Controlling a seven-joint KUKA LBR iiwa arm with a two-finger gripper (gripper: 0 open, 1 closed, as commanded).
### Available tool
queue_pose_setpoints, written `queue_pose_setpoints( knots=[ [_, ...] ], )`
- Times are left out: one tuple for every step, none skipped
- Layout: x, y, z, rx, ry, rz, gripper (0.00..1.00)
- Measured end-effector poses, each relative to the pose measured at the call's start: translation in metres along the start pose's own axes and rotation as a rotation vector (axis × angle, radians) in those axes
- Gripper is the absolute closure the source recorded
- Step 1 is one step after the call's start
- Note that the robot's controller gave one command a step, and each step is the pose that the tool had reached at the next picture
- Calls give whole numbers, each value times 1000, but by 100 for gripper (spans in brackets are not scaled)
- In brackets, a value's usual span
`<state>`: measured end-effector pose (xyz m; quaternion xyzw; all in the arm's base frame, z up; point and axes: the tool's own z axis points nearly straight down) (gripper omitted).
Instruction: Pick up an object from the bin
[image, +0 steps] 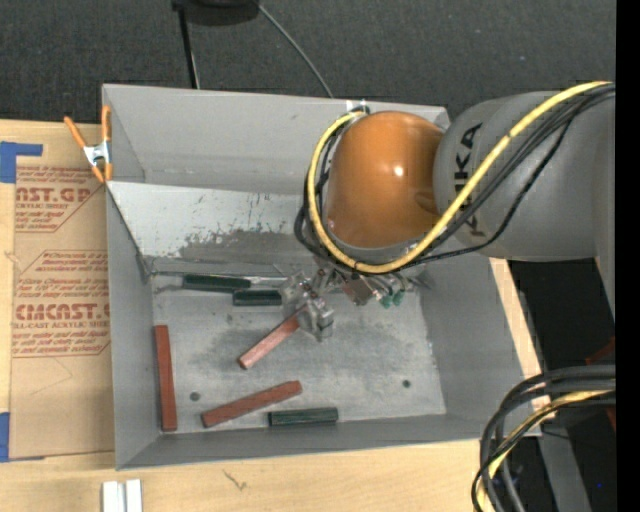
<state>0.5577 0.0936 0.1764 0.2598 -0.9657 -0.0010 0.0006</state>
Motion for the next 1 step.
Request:
queue_pose_setpoints(
  knots=[
    [-49,17,-55,2,-4,24,100]
  ],
)
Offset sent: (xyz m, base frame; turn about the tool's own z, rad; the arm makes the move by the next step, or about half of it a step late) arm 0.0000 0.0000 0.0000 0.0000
